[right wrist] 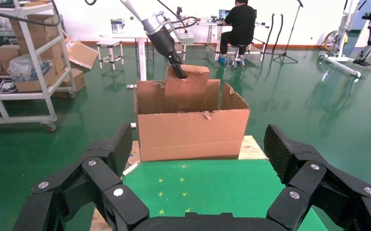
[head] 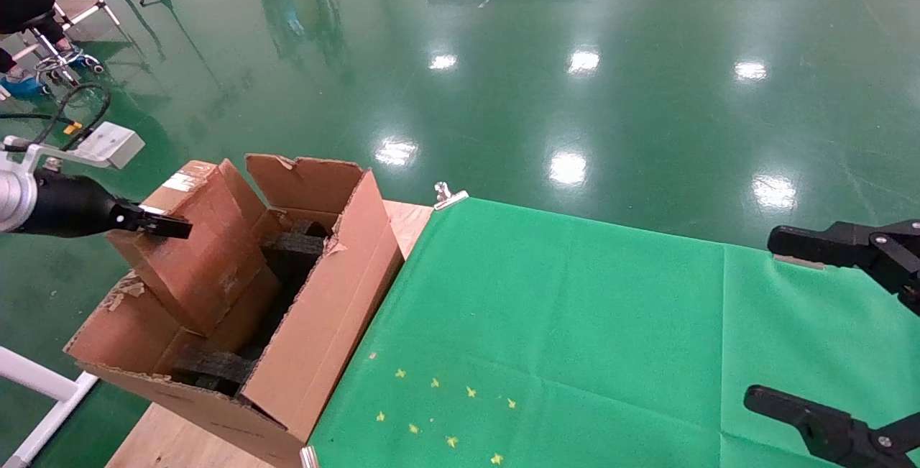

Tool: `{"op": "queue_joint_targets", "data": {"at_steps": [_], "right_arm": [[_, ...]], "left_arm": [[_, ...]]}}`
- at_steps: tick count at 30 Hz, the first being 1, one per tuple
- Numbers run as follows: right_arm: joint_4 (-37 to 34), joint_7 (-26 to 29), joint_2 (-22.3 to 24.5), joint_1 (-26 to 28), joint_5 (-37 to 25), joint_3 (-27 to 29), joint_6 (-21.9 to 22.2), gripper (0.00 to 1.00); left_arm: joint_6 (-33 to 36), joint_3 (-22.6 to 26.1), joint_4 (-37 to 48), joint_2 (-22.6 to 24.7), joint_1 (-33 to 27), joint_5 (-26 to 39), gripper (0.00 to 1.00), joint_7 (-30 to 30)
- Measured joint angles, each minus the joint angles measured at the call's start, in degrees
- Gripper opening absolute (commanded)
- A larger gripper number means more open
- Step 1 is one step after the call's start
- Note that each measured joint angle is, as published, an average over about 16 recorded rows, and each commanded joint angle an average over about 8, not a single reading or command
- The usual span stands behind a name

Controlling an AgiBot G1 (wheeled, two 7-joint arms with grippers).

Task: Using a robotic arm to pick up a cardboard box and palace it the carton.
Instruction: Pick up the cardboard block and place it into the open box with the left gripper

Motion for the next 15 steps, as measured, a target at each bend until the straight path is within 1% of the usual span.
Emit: {"op": "queue_joint_targets", "data": {"at_steps": [6,15], "right_arm": [[0.00,0.00,0.00,0.00,0.00,0.00,0.00,1.00],[0.00,0.00,0.00,0.00,0.00,0.00,0.00,1.00]], "left_arm": [[-1.25,-0.38,2.92,1.11,0.94,-0.63,0.00,1.43],[-3.46,-1.74,6.64,1.67,4.45,-2.92,0.00,3.95]]}}
